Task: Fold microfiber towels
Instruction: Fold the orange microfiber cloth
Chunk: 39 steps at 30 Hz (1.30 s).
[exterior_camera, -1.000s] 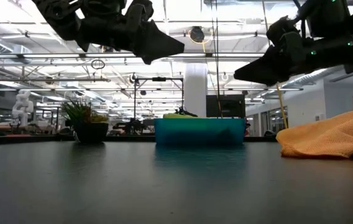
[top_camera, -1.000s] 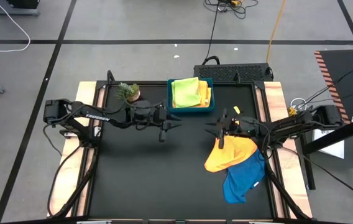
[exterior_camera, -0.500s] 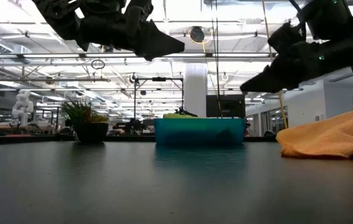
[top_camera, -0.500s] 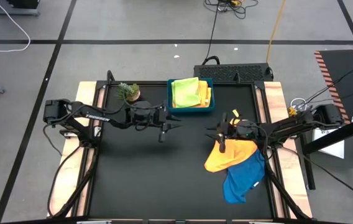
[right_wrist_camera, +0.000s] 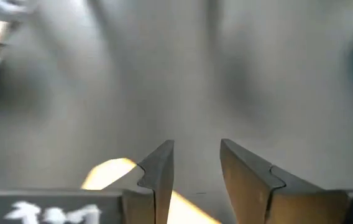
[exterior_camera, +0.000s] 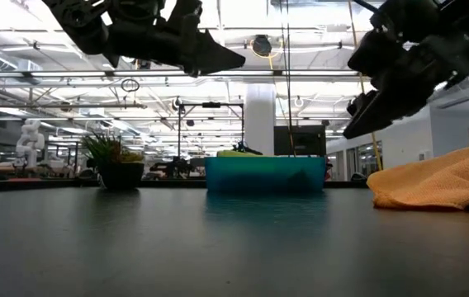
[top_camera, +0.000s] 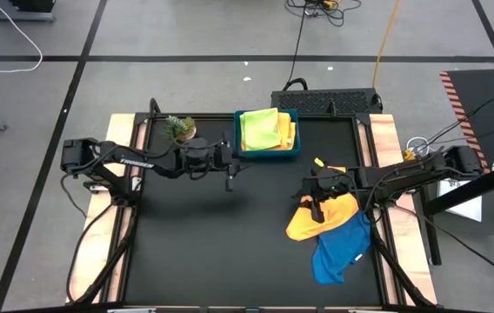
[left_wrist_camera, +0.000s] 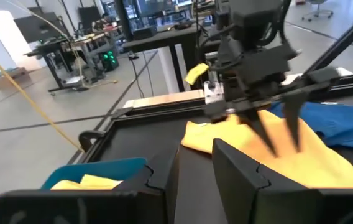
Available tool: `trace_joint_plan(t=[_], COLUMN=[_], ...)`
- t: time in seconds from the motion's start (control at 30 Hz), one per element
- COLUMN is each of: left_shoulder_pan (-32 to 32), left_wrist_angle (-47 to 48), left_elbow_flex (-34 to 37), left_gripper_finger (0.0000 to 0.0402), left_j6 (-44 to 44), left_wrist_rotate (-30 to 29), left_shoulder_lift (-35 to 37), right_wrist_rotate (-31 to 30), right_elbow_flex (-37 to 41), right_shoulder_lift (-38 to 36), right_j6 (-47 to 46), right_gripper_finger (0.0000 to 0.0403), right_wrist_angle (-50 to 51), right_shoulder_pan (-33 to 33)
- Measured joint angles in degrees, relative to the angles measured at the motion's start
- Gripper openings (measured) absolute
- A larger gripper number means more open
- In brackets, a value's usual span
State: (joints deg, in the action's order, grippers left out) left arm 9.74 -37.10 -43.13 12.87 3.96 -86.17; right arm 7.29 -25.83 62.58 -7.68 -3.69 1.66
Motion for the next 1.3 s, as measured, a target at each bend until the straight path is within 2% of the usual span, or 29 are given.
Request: trace_joint_plan(t=[0.13,0.3,0.47,0.67,0.87,1.07,1.17,1.3], left_shoulder_pan=[1.3,2.7,3.8,3.9,3.9,3.8,3.5,2.6], left_wrist_angle=[-0.1,-0.1,-0.5,-0.4,0.8,2.3,3.7,4.7], left_elbow_flex=[0.0,0.0,0.0,0.0,0.0,0.0,0.0,0.0], left_gripper_finger=[0.0097,0.0097,0.0097,0.0097,0.0097,0.0097,0.0097,0.0097], left_j6=[0.1,0.0,-1.3,-3.0,-5.7,-8.4,-9.1,-10.2], left_wrist_rotate=[0.0,-0.1,0.0,0.0,0.0,0.0,0.0,0.0], left_shoulder_lift=[0.0,0.0,0.0,0.0,0.0,0.0,0.0,-0.6], right_wrist_rotate=[9.1,9.5,9.5,9.5,9.1,4.1,2.4,-0.9], right_elbow_flex=[-0.2,-0.2,-0.2,-0.2,-0.2,-0.5,-0.4,-0.3], right_shoulder_lift=[0.0,3.0,9.0,16.1,22.9,27.1,27.1,26.6], right_j6=[-3.3,-3.8,-5.1,-5.4,-5.1,-4.2,-1.9,0.4], right_gripper_finger=[0.0121,0.0121,0.0121,0.0121,0.0121,0.0115,0.0093,0.0041], right_wrist_angle=[0.8,0.2,-6.3,-9.0,-15.2,-16.0,-16.5,-17.4], right_shoulder_pan=[0.8,5.0,7.8,10.2,12.0,12.0,12.0,12.0])
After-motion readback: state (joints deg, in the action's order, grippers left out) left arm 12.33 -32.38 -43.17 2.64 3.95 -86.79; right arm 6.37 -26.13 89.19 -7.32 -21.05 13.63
